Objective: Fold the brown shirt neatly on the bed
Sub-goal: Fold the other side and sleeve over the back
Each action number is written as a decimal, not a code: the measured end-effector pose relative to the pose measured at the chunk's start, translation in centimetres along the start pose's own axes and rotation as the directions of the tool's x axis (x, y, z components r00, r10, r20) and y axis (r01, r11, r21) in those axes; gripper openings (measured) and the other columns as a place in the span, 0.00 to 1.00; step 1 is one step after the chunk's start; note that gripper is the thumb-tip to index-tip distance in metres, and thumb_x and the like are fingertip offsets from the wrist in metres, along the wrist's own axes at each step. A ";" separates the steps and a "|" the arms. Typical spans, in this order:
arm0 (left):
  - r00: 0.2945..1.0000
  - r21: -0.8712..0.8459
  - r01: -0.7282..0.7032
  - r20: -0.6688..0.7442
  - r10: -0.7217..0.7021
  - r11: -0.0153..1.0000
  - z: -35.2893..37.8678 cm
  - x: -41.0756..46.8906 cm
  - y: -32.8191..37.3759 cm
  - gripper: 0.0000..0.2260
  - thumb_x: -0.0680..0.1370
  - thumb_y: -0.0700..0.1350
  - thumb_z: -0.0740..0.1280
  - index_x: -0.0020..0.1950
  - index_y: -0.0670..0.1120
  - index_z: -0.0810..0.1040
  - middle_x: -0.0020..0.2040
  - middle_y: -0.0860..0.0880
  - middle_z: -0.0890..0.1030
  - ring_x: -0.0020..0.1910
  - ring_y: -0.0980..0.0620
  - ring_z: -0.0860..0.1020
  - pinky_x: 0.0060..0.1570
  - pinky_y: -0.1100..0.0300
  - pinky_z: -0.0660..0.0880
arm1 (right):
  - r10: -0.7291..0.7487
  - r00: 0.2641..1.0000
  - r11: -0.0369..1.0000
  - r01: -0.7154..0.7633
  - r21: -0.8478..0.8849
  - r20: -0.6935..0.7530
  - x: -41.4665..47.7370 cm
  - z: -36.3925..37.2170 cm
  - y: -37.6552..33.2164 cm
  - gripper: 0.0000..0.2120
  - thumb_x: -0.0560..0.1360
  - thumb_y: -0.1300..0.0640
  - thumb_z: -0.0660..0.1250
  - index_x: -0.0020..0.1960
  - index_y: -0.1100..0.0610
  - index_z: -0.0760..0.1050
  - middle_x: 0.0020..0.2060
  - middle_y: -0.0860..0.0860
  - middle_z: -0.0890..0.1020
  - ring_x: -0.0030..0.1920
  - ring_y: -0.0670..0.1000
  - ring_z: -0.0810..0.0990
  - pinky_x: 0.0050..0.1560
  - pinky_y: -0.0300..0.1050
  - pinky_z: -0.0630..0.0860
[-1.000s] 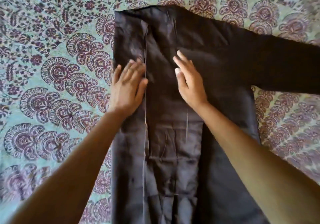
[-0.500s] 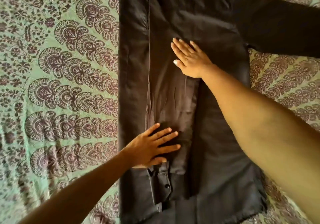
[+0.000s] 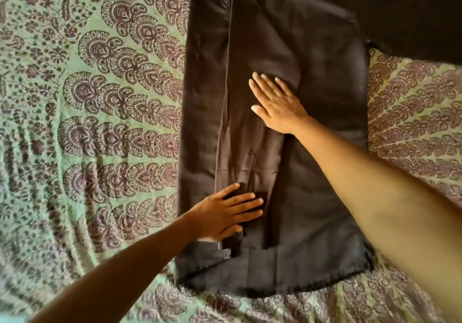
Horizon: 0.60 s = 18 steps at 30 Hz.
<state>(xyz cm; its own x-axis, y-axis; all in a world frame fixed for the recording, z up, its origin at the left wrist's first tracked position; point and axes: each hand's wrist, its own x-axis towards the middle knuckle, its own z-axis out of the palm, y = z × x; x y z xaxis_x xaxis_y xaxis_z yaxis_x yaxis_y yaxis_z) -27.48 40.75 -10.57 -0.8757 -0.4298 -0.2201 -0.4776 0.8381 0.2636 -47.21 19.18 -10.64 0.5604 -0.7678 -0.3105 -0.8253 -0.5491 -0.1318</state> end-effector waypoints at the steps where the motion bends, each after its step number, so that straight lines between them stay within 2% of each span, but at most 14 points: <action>1: 1.000 -0.015 -0.003 0.026 0.003 1.000 0.2 -1.0 1.1 0.24 0.80 0.57 0.51 0.75 0.52 0.57 0.75 0.50 0.60 0.74 0.50 0.58 0.72 0.44 0.50 | 0.004 1.000 1.000 -0.004 0.003 -0.006 0.0 0.0 -0.1 0.29 0.81 0.47 0.48 0.76 0.56 0.42 0.76 0.52 0.45 0.76 0.50 0.45 0.73 0.47 0.40; 5: 0.998 -0.043 -0.040 0.045 0.042 0.998 0.1 -2.4 2.3 0.23 0.81 0.58 0.48 0.75 0.54 0.56 0.76 0.50 0.59 0.75 0.50 0.57 0.73 0.45 0.48 | 0.039 0.998 0.999 -0.040 0.018 0.045 0.3 -0.6 -0.6 0.28 0.81 0.46 0.46 0.76 0.55 0.39 0.76 0.50 0.42 0.75 0.48 0.42 0.74 0.48 0.39; 7: 1.000 -0.056 0.010 0.000 -0.010 0.998 -1.2 -2.1 2.7 0.23 0.81 0.57 0.49 0.75 0.54 0.57 0.76 0.50 0.60 0.74 0.50 0.59 0.72 0.46 0.51 | 0.065 0.993 0.995 -0.073 0.071 0.098 0.2 -1.3 -1.1 0.29 0.81 0.46 0.46 0.76 0.55 0.40 0.76 0.51 0.42 0.75 0.49 0.42 0.74 0.49 0.40; 10: 0.966 -0.123 0.205 -0.135 -0.221 0.971 -2.8 -1.4 3.1 0.23 0.77 0.55 0.56 0.72 0.53 0.64 0.74 0.49 0.65 0.71 0.49 0.66 0.69 0.49 0.59 | 0.149 0.988 0.913 -0.157 0.377 0.051 -1.1 -2.3 -2.4 0.28 0.81 0.48 0.52 0.76 0.58 0.49 0.76 0.55 0.52 0.75 0.52 0.51 0.73 0.49 0.46; 12: 0.894 -0.235 0.360 -0.188 -0.406 0.903 -4.0 -0.6 3.1 0.24 0.74 0.51 0.59 0.71 0.52 0.65 0.73 0.48 0.66 0.70 0.48 0.67 0.68 0.51 0.60 | 0.271 0.961 0.767 -0.181 0.616 -0.055 -3.0 -2.6 -2.8 0.26 0.80 0.51 0.57 0.74 0.59 0.58 0.73 0.55 0.62 0.73 0.53 0.59 0.71 0.46 0.54; 14: 0.786 -0.359 0.479 -0.230 -0.573 0.801 -5.2 0.4 3.0 0.23 0.73 0.49 0.60 0.69 0.50 0.68 0.69 0.47 0.71 0.67 0.48 0.68 0.65 0.54 0.63 | 0.377 0.918 0.645 -0.164 0.746 -0.124 -5.2 -2.8 -2.8 0.23 0.78 0.53 0.60 0.71 0.58 0.64 0.70 0.54 0.68 0.70 0.53 0.65 0.67 0.43 0.60; 16: 0.677 -0.430 0.564 -0.247 -0.693 0.705 -6.4 1.3 3.1 0.19 0.72 0.49 0.61 0.63 0.49 0.73 0.62 0.49 0.77 0.61 0.49 0.72 0.60 0.57 0.66 | 0.426 0.891 0.613 -0.158 0.774 -0.156 -7.3 -2.7 -2.5 0.21 0.78 0.54 0.61 0.69 0.58 0.67 0.67 0.53 0.72 0.68 0.53 0.69 0.65 0.43 0.63; 18: 0.620 -0.459 0.603 -0.244 -0.745 0.652 -7.7 2.5 3.5 0.17 0.72 0.50 0.60 0.59 0.49 0.76 0.56 0.51 0.80 0.55 0.49 0.76 0.55 0.58 0.68 | 0.487 0.852 0.592 -0.162 0.789 -0.191 -9.6 -2.8 -1.8 0.20 0.77 0.57 0.61 0.67 0.61 0.69 0.65 0.56 0.74 0.66 0.54 0.71 0.65 0.46 0.65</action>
<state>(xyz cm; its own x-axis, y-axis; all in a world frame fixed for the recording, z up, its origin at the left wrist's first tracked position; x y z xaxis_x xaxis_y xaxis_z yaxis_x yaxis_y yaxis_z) -31.90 40.04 -3.01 -0.2048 -0.9733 -0.1036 -0.8723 0.1334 0.4704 -50.92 26.60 -4.83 0.0886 -0.9848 -0.1491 -0.6344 0.0596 -0.7707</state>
